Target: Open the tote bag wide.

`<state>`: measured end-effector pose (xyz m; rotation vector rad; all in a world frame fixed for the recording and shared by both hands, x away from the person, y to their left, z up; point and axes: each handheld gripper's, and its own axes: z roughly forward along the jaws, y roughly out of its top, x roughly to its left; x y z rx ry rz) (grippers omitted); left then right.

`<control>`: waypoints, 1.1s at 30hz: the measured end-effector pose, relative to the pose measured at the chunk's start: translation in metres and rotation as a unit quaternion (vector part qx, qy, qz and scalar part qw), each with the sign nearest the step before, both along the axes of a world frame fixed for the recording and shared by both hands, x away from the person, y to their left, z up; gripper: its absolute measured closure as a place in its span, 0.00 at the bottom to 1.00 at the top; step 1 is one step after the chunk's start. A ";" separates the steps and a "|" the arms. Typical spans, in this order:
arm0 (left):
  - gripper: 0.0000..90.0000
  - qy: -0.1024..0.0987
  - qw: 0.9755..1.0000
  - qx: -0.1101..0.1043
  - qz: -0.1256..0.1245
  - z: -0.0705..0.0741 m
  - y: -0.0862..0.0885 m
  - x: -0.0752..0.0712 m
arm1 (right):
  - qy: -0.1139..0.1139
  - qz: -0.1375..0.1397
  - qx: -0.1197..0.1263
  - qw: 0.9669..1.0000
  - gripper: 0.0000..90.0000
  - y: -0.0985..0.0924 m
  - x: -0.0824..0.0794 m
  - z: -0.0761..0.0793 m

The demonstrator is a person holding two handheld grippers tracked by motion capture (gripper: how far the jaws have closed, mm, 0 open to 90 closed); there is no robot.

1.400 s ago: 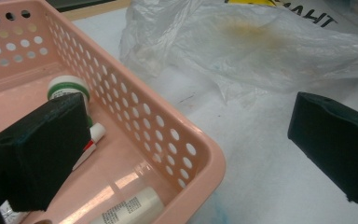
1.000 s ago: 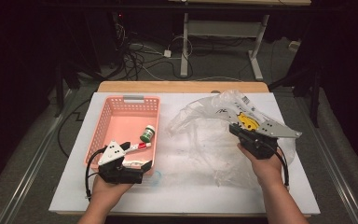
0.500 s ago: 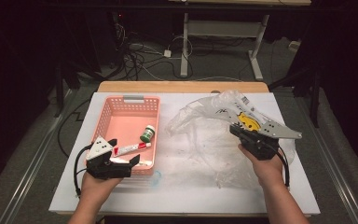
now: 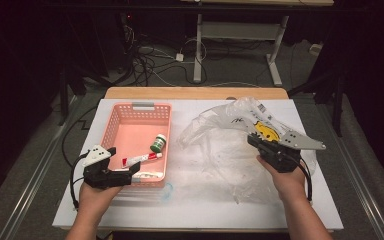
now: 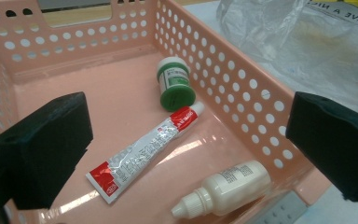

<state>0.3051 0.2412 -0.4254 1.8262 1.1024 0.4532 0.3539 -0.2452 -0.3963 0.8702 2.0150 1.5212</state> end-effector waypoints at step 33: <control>0.98 0.228 0.963 0.139 0.032 0.000 -0.005 0.120 | 0.009 0.005 0.007 1.000 1.00 -0.001 0.002 -0.002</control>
